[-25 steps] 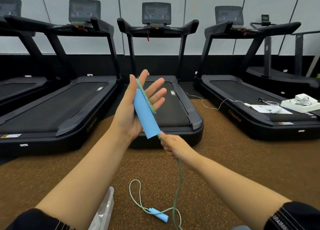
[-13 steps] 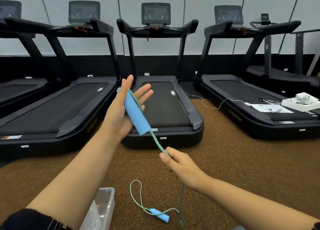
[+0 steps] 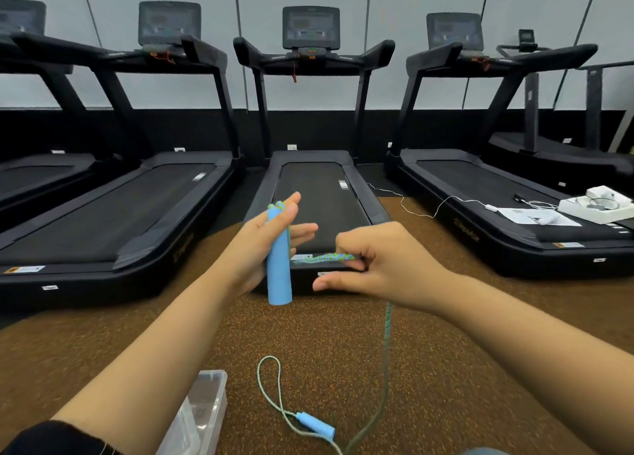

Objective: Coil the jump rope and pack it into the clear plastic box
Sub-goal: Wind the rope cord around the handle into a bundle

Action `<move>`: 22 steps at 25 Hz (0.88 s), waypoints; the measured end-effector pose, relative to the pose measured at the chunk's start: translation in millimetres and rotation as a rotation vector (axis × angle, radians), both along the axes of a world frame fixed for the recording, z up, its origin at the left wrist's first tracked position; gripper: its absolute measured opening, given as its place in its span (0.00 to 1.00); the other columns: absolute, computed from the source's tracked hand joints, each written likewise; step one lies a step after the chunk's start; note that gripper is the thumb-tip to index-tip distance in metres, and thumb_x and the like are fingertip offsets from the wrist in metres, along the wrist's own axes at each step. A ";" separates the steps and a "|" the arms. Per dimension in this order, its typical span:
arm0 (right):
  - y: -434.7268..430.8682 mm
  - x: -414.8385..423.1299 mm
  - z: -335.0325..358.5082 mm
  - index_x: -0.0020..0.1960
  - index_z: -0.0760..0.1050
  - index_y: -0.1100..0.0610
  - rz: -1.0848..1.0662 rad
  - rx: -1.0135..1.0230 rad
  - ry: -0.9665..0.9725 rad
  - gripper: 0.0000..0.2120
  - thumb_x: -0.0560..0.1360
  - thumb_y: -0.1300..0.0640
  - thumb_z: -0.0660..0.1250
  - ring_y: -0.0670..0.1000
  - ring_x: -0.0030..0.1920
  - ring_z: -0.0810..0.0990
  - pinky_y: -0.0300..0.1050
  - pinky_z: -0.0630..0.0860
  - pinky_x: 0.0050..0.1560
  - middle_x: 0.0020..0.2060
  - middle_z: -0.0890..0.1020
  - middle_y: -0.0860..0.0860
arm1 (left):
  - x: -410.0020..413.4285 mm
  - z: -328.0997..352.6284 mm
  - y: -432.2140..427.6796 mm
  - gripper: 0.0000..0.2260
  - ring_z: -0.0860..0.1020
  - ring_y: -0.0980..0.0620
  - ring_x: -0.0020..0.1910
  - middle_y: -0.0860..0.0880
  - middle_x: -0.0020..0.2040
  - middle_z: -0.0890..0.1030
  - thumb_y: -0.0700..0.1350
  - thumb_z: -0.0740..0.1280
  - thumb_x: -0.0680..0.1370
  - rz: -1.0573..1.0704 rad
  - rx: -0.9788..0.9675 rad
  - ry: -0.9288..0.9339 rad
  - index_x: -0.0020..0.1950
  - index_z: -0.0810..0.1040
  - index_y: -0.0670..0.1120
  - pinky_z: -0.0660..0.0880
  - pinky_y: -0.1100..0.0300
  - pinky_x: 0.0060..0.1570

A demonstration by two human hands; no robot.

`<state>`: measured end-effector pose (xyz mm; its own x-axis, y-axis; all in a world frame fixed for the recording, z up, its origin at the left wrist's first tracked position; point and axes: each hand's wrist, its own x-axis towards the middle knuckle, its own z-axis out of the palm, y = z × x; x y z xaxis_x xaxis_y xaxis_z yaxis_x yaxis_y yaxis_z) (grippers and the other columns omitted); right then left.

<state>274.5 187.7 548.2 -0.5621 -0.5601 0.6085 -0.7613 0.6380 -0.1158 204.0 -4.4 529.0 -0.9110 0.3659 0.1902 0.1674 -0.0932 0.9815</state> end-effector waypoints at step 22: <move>-8.5 -79.9 11.3 0.26 0.63 0.59 -0.056 -0.210 -0.313 0.26 0.75 0.44 0.64 0.43 0.27 0.62 0.39 0.60 0.31 0.24 0.63 0.50 | 33.9 16.6 -0.3 0.22 0.85 0.45 0.42 0.43 0.39 0.86 0.60 0.75 0.62 -0.579 0.200 -0.114 0.43 0.85 0.44 0.79 0.46 0.52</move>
<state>194.6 179.2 559.5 -0.7652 -0.4046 0.5007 -0.6330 0.6148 -0.4705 237.9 -4.7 545.6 -0.5943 0.7738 0.2192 -0.0697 -0.3211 0.9445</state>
